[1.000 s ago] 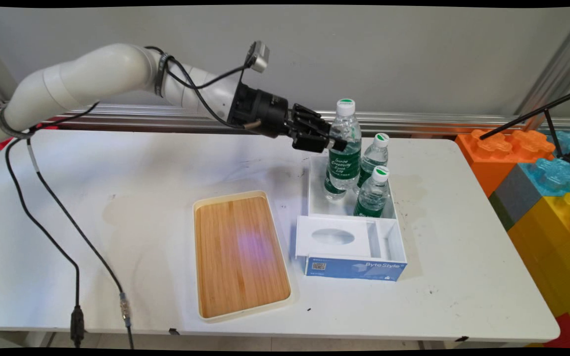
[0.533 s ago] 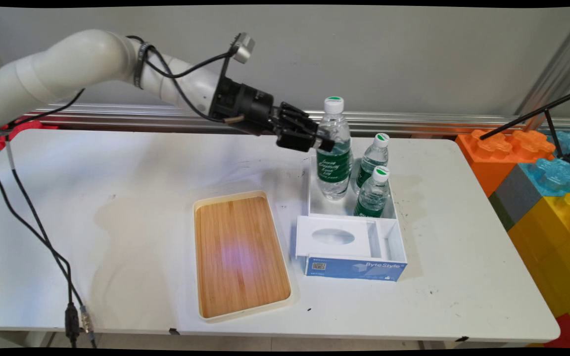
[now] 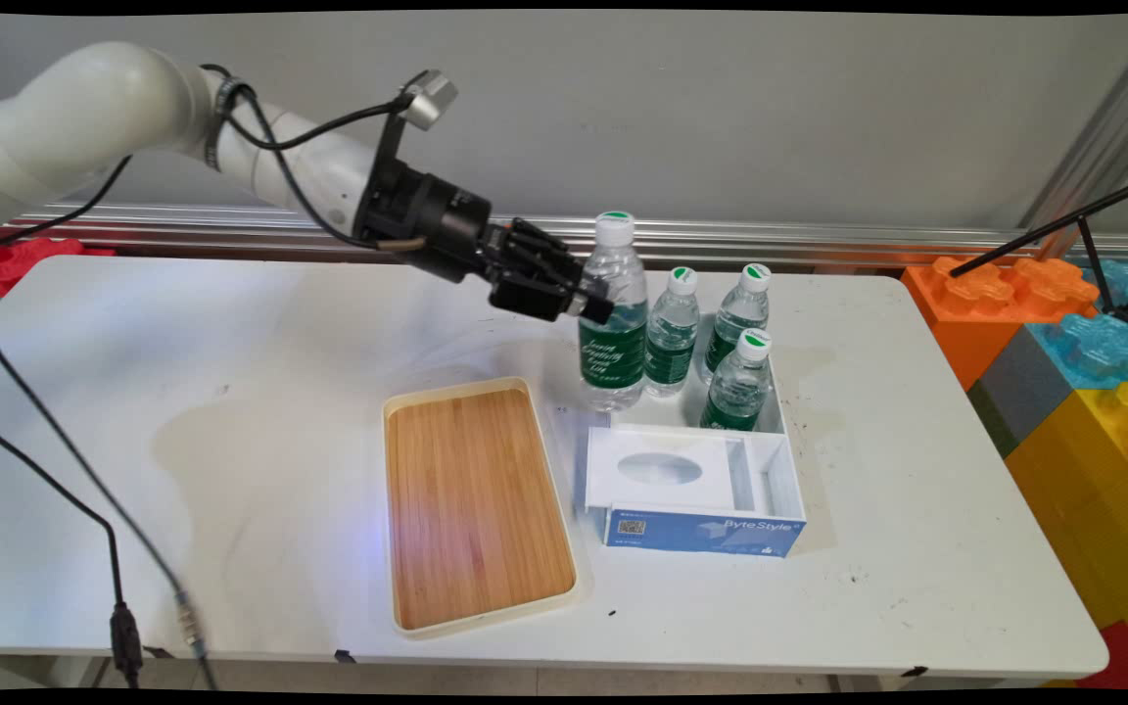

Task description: Place the picked object on the tray

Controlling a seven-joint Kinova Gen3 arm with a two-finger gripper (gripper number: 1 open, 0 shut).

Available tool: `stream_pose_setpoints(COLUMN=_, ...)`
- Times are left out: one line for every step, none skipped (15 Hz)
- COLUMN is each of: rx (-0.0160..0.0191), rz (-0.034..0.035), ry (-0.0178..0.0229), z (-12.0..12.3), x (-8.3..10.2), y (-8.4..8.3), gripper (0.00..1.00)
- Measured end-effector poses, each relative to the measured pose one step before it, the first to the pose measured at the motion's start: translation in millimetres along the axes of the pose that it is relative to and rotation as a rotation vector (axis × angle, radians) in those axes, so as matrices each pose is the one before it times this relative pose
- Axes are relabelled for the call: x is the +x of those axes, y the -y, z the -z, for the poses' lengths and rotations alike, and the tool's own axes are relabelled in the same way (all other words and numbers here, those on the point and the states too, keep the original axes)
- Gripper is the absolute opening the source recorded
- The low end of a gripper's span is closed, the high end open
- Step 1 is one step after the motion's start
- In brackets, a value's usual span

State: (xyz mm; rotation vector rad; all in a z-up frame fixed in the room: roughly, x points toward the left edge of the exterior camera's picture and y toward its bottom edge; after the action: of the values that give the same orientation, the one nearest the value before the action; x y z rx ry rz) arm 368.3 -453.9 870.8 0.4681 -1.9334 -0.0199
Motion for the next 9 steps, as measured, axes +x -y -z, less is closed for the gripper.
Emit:
stream_pose_setpoints(rx=-0.00570, rz=0.00228, ry=0.00817, z=4.85, x=-2.08, y=-2.75, gripper=0.00)
stream_pose_setpoints(rx=-0.00476, rz=0.00211, ry=0.00720, z=4.08, x=-2.29, y=-2.52, gripper=0.00)
stream_pose_setpoints(rx=-0.00555, rz=0.00164, ry=0.00866, z=4.24, x=-2.96, y=-2.73, gripper=0.00)
stream_pose_setpoints(rx=-0.00521, rz=0.00032, ry=0.00896, z=3.97, x=-3.37, y=-2.51, gripper=0.00)
stream_pose_setpoints(rx=-0.00335, rz=-0.00198, ry=0.00669, z=2.62, x=-2.74, y=-1.76, gripper=0.00)
stream_pose_setpoints(rx=-0.00251, rz=-0.00141, ry=0.00562, z=2.06, x=-2.37, y=-1.42, gripper=0.00)
stream_pose_setpoints(rx=-0.00405, rz=-0.00390, ry=0.00759, z=2.11, x=-3.32, y=-1.69, gripper=0.00)
stream_pose_setpoints(rx=-0.00437, rz=-0.00420, ry=0.00760, z=1.76, x=-3.30, y=-1.58, gripper=0.00)
stream_pose_setpoints(rx=-0.00648, rz=-0.00802, ry=0.00986, z=2.24, x=-5.18, y=-2.70, gripper=0.00)
